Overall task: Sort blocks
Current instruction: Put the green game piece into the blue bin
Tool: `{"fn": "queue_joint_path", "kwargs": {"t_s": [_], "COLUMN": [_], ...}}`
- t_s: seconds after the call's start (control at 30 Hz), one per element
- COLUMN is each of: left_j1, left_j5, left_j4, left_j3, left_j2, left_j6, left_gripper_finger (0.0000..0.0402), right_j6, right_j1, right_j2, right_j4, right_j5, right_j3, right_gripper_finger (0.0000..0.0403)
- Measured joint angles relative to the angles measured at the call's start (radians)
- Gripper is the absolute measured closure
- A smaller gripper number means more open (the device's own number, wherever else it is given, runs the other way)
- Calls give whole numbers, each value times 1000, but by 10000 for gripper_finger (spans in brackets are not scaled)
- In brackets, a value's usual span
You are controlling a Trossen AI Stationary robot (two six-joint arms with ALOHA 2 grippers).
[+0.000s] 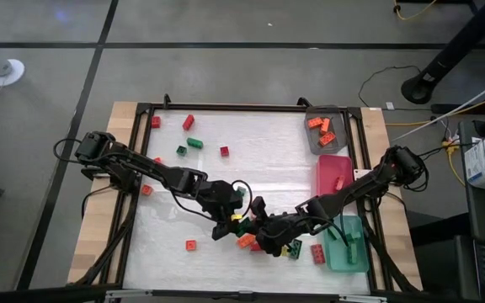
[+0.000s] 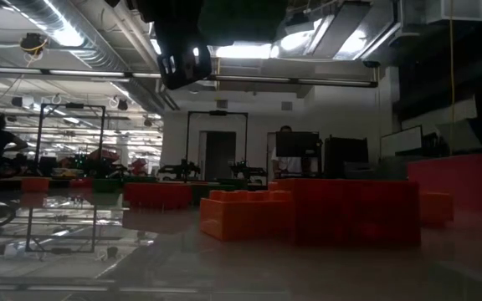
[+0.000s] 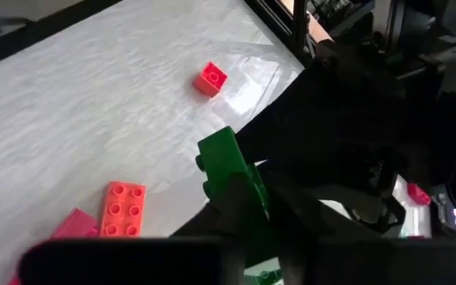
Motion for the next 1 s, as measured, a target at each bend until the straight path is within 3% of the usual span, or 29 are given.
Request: {"fn": "queue_joint_path", "kwargs": {"t_s": [0.37, 0.53, 0.73, 1.0], "left_j1": [1, 1, 1, 1], "left_j5": [9, 46, 56, 57], "left_j4": [12, 10, 10, 8], "left_j3": [2, 2, 2, 2], "left_j2": [-2, -2, -2, -2], "left_j6": [-8, -13, -16, -15], "left_gripper_finger": [304, 304, 304, 304], "right_j6": [31, 25, -1, -5], "right_j1": [0, 0, 0, -2], "right_j2": [0, 0, 0, 0], "right_j4": [-10, -35, -31, -24], "right_j5": [-3, 7, 0, -50], "right_j3": [-2, -2, -2, -2], "right_gripper_finger": [215, 178, 179, 239]}}
